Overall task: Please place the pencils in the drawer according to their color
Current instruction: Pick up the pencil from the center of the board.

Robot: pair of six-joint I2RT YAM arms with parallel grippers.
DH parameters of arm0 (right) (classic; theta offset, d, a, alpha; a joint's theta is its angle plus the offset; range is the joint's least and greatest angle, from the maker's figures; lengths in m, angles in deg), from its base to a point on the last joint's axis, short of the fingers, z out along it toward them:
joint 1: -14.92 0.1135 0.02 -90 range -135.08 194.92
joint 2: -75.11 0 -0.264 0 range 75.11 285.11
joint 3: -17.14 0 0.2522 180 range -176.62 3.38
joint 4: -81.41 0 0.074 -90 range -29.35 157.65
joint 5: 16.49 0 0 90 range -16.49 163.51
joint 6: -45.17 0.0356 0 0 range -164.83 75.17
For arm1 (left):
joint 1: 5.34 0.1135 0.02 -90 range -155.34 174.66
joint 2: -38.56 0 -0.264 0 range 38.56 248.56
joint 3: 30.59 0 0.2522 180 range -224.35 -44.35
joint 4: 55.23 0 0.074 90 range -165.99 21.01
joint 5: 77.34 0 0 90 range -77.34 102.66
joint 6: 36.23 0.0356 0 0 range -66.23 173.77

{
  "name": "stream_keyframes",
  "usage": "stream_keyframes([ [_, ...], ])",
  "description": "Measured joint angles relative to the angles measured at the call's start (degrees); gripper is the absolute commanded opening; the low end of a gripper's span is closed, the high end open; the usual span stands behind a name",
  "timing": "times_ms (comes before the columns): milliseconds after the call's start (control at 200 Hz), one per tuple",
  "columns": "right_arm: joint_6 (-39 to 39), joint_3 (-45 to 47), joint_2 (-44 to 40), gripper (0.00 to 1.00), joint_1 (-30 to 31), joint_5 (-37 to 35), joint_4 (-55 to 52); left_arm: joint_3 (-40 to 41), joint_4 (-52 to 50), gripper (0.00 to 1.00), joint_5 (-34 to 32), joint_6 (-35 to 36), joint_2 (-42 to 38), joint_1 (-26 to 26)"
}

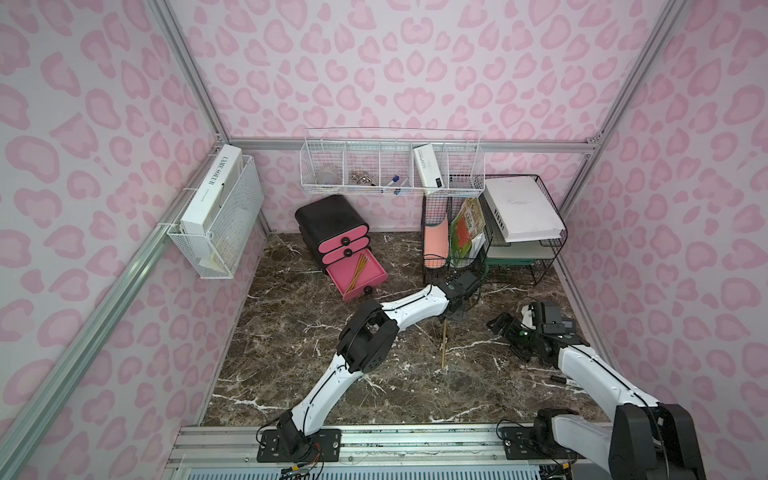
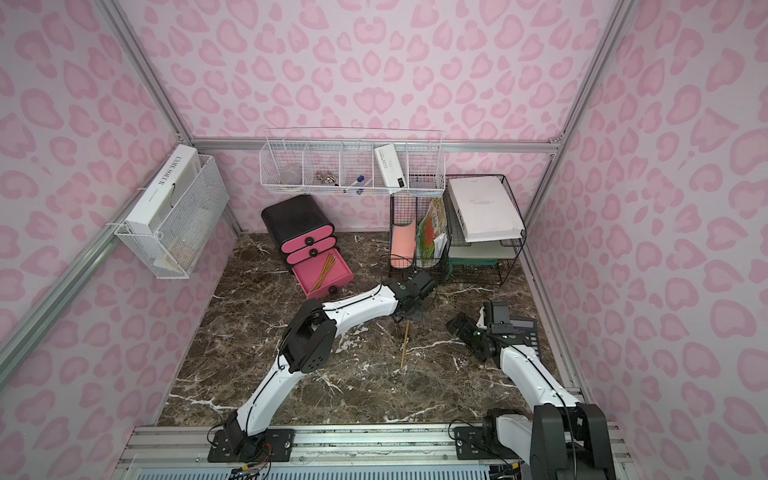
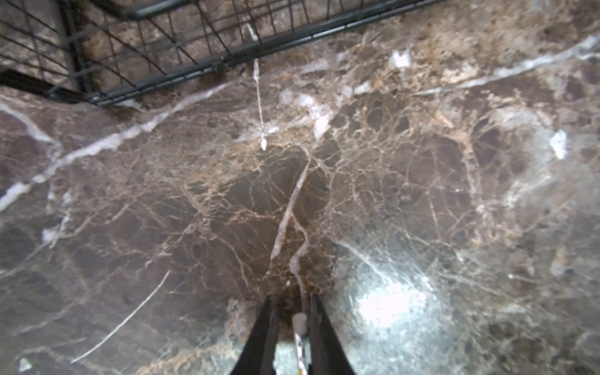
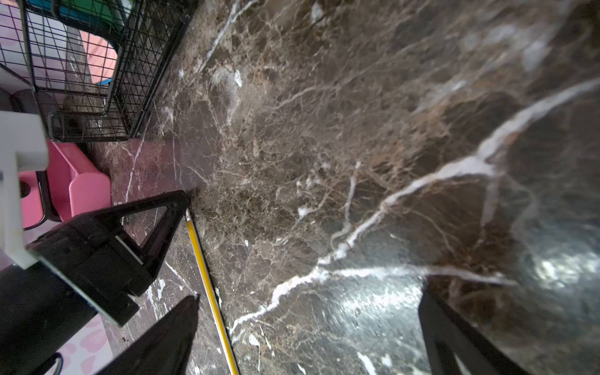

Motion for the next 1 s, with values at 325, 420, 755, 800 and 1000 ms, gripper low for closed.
stream_keyframes([
  [325,0.0,-0.3,0.0,0.97,0.0,0.0,-0.3,2.8,2.7,0.26,0.2,-1.4,-1.3,-0.1],
  [420,0.0,-0.3,0.0,0.97,0.0,0.0,-0.3,3.8,3.8,0.27,0.6,-1.8,-1.8,-0.1],
  [755,0.0,-0.3,0.0,0.97,0.0,0.0,-0.2,6.2,5.9,0.27,0.6,-3.0,-3.0,-0.5],
  [800,0.0,-0.3,0.0,0.97,0.0,0.0,-0.2,6.4,6.0,0.26,0.6,-3.1,-3.0,-0.5],
  [1000,0.0,-0.3,0.3,0.97,0.0,0.0,0.0,6.8,4.8,0.24,-0.9,-3.1,-3.4,-1.4],
])
